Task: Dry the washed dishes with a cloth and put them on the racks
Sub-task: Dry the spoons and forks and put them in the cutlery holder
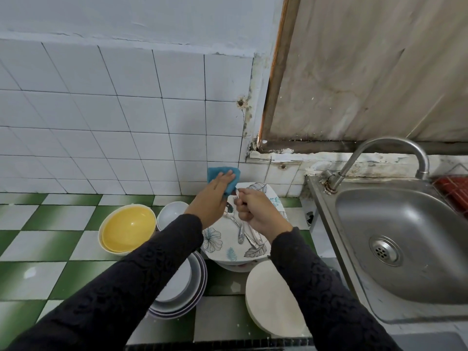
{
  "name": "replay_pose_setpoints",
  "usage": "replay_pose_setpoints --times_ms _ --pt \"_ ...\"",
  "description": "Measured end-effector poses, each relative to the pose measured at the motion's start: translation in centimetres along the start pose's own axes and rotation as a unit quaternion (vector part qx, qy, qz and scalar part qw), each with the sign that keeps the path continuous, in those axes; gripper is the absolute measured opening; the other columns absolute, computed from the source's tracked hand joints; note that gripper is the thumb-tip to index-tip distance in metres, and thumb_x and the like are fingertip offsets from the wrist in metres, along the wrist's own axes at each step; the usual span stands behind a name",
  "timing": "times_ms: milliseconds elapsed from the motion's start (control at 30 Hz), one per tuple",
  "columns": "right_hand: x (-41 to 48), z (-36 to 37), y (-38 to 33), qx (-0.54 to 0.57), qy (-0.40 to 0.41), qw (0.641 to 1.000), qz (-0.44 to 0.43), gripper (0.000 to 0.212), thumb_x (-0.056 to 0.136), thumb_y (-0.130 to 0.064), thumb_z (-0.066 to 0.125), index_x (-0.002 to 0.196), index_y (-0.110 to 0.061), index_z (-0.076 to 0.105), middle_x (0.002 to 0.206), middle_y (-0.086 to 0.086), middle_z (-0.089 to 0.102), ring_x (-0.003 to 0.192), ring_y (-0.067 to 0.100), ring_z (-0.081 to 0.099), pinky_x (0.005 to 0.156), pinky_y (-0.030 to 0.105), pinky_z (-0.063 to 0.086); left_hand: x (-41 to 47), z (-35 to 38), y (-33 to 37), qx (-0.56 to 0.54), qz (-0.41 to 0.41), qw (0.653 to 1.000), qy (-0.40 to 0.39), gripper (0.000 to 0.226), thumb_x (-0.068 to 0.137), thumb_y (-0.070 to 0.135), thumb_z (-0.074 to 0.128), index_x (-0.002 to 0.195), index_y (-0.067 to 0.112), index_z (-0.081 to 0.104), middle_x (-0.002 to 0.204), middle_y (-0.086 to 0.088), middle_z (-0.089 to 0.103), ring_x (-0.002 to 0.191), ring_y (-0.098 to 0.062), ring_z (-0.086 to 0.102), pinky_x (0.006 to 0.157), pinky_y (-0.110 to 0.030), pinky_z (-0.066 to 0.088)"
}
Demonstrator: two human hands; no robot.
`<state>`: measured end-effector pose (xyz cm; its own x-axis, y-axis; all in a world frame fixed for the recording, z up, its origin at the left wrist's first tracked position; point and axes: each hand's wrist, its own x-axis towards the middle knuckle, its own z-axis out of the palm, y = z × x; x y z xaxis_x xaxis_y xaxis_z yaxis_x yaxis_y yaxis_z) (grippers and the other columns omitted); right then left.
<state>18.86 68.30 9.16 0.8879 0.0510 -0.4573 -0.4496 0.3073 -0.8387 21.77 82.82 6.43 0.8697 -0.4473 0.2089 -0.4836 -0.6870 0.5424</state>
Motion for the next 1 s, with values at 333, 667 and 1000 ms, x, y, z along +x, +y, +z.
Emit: replay_pose_setpoints --times_ms 333,667,1000 --pt "0.2 -3.3 0.6 0.039 0.05 0.998 -0.029 0.026 0.109 -0.012 0.035 0.101 -0.014 0.059 0.061 -0.001 0.042 0.042 0.005 0.024 0.037 0.017 0.019 -0.7 0.7 0.3 -0.166 -0.039 0.985 0.037 0.042 0.098 0.004 0.047 0.135 0.024 0.051 0.108 -0.003 0.061 0.086 -0.007 0.058 0.065 -0.011 0.047" --pt "0.0 -6.7 0.8 -0.012 -0.012 0.992 -0.123 0.015 0.106 -0.008 0.047 0.107 -0.014 0.06 0.085 -0.001 0.072 0.085 0.016 0.064 0.075 0.031 0.048 -1.2 2.5 1.9 -0.117 -0.165 0.978 0.059 0.022 0.102 0.015 0.043 0.122 0.016 0.052 0.111 -0.008 0.06 0.091 -0.019 0.057 0.065 -0.021 0.043" --pt "-2.2 -7.3 0.0 -0.068 -0.007 0.983 -0.171 0.022 0.103 -0.001 0.047 0.111 -0.015 0.061 0.093 0.005 0.064 0.093 0.019 0.06 0.094 0.038 0.05 -1.3 2.5 6.0 -0.06 -0.156 0.983 0.078 0.025 0.102 0.016 0.043 0.126 0.014 0.051 0.111 -0.01 0.065 0.095 -0.025 0.061 0.08 -0.036 0.054"
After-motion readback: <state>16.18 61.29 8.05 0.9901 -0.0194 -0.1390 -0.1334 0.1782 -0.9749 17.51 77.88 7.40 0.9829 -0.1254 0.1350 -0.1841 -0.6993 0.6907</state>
